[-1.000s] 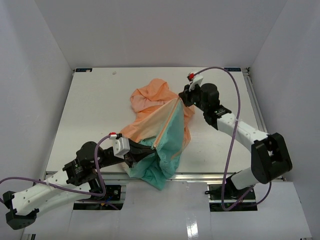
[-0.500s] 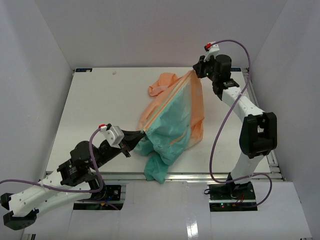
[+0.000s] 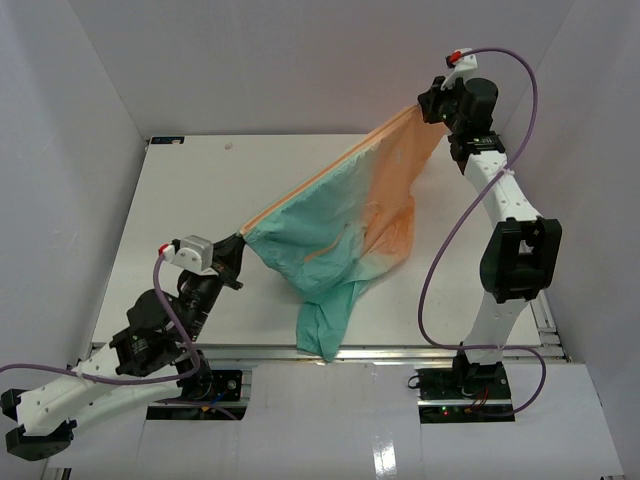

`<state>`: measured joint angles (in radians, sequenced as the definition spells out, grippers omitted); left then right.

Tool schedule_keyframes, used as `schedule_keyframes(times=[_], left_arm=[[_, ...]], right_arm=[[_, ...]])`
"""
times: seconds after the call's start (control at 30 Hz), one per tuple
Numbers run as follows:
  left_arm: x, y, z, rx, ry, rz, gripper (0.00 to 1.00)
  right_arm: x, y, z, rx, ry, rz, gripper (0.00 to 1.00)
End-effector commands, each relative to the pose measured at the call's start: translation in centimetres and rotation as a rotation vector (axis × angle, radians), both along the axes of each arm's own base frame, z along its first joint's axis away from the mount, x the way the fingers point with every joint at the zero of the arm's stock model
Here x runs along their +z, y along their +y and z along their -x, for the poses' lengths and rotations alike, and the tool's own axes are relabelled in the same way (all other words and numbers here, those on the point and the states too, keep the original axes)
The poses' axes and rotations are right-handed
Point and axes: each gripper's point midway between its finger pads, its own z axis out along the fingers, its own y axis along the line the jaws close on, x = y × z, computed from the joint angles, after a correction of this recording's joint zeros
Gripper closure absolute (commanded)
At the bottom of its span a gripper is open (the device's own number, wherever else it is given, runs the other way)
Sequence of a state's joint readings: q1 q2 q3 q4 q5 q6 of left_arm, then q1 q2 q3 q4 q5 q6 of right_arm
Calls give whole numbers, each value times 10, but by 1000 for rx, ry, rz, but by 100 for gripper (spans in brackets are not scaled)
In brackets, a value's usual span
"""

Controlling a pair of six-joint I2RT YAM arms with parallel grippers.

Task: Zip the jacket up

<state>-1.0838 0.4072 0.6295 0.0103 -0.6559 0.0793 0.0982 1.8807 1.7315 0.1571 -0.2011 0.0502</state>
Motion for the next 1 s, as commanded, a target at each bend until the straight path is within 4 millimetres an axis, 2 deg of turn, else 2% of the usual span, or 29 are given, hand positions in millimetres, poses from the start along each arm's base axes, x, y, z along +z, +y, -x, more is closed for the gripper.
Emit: schedule_keyframes(times=[0.0, 0.17, 0.33, 0.4, 0.53, 0.67, 0.77, 0.87, 0.97], left_arm=[[25, 55, 2, 181, -49, 197, 100], [25, 67, -1, 248, -28, 201, 100], [32, 85, 3, 292, -55, 245, 100], [34, 92, 6, 298, -62, 263, 100], [33, 93, 6, 307, -55, 236, 100], [29, 92, 3, 341, -41, 202, 100], [25, 71, 1, 266, -60, 185, 100], [8, 14, 0, 57, -84, 112, 100], [-23, -43, 2, -128, -50, 22, 100]], right_arm=[[11, -27, -16, -78, -40, 3, 92], [8, -29, -23, -95, -44, 1, 92], [7, -44, -27, -153, -43, 5, 92], [-1, -55, -33, -198, -35, 16, 92], [-19, -77, -44, -256, -16, 8, 92], [-24, -76, -48, -240, -26, -24, 92], [-13, -65, -50, -179, -64, -27, 92], [11, -43, -53, -53, -120, -39, 92], [19, -7, -52, 87, -157, -7, 92]])
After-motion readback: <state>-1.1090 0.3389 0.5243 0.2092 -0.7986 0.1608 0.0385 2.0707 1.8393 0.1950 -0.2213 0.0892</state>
